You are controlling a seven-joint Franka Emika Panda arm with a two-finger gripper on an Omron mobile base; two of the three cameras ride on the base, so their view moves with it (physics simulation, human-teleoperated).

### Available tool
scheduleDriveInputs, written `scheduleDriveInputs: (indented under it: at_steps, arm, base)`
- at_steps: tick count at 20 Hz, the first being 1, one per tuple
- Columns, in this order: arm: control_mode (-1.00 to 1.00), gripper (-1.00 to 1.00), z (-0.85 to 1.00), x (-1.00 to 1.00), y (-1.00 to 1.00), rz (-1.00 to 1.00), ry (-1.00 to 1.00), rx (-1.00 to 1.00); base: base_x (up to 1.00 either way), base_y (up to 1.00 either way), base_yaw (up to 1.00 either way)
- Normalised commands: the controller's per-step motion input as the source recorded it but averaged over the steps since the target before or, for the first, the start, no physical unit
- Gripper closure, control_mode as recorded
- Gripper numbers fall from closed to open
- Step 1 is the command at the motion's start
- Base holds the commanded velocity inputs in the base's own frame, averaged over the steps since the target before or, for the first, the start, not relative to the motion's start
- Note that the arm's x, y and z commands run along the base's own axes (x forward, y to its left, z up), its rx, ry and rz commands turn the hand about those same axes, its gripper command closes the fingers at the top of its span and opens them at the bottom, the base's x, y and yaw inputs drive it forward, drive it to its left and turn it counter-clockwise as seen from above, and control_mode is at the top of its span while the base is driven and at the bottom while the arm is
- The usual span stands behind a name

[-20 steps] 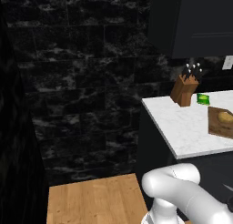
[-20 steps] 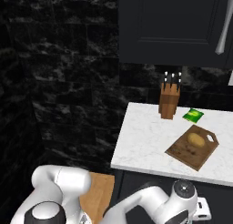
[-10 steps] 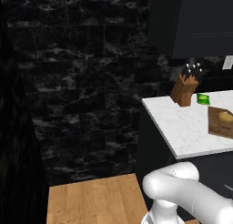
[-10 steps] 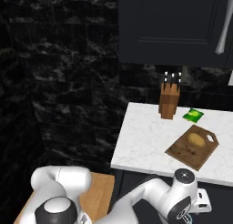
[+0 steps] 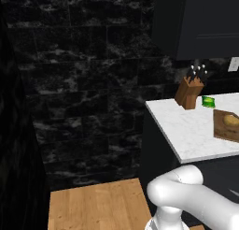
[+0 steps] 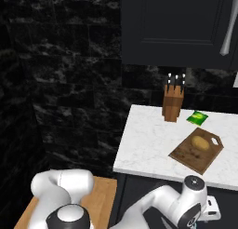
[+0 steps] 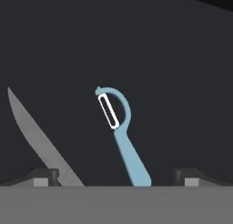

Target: Place the appropriate cutting tool for cutting the potato skin on the cutting board.

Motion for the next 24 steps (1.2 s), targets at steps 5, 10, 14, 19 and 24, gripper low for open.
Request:
scheduleDriveInputs:
  at_steps: [5, 10, 14, 19, 24]
  arm:
    - [-1.0, -1.0, -0.24, 0.04, -0.11, 0.03, 0.04, 0.0]
    - [-1.0, -1.0, -0.29, 0.07, -0.02, 0.04, 0.04, 0.0]
    - [-1.0, -1.0, -0.29, 0.1, -0.03, 0.05, 0.04, 0.0]
    - [-1.0, -1.0, -0.2, 0.13, -0.14, 0.06, 0.04, 0.0]
    - [-1.0, -1.0, -0.18, 0.12, -0.27, 0.05, 0.05, 0.0]
  base:
    - [0.0, 0.0, 0.0]
    - [0.0, 0.0, 0.0]
    - [0.0, 0.0, 0.0]
    - [0.0, 0.0, 0.0]
    - [0.0, 0.0, 0.0]
